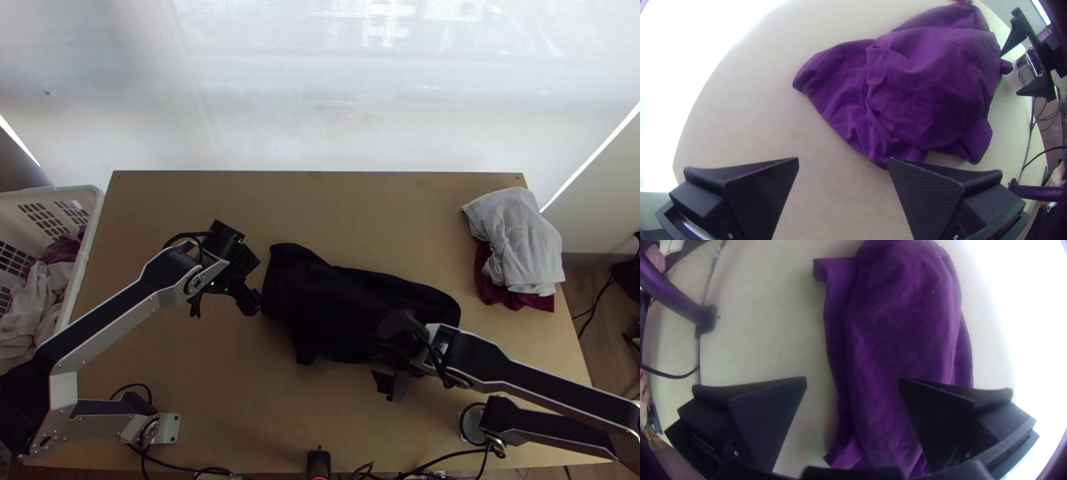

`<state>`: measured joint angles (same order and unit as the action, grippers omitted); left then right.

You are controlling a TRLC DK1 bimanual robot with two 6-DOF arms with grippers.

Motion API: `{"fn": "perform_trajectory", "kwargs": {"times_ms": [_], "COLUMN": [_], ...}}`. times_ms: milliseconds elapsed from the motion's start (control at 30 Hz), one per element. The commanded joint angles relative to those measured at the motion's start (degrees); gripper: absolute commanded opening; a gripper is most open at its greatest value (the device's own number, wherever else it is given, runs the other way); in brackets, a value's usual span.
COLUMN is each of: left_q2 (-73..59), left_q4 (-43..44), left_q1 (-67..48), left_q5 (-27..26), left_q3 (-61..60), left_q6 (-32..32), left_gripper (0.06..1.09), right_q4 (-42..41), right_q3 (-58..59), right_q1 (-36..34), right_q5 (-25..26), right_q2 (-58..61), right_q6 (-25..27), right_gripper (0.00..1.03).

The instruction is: Fold the t-shirt

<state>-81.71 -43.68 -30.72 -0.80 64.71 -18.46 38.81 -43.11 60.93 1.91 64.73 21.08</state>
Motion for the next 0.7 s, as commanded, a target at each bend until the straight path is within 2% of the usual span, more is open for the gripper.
{"fn": "perform_trajectory", "kwargs": {"times_ms": [0, 433, 633, 667], "left_q2": [1.64, 3.93, 4.9, 5.07], "left_q4": [0.44, 1.05, 1.49, 1.49], "left_q1": [0.84, 1.63, 1.72, 1.89], "left_q5": [0.18, 0.18, 0.18, 0.18], "left_q3": [-2.13, -5.82, -6.88, -6.96], "left_q6": [-0.17, -0.17, -0.17, -0.26], "left_gripper": [1.03, 1.03, 1.03, 1.03], "right_q4": [-6.55, -11.82, -14.46, -14.46], "right_q3": [1.19, 2.77, 4.09, 4.09], "right_q1": [1.04, 1.83, 1.83, 1.83], "right_q5": [1.16, 3.36, 5.38, 5.56], "right_q2": [2.95, 7.6, 9.1, 9.01], "right_q6": [0.01, 0.01, 0.1, 0.1], "right_gripper": [0.96, 0.96, 0.92, 0.89]}}
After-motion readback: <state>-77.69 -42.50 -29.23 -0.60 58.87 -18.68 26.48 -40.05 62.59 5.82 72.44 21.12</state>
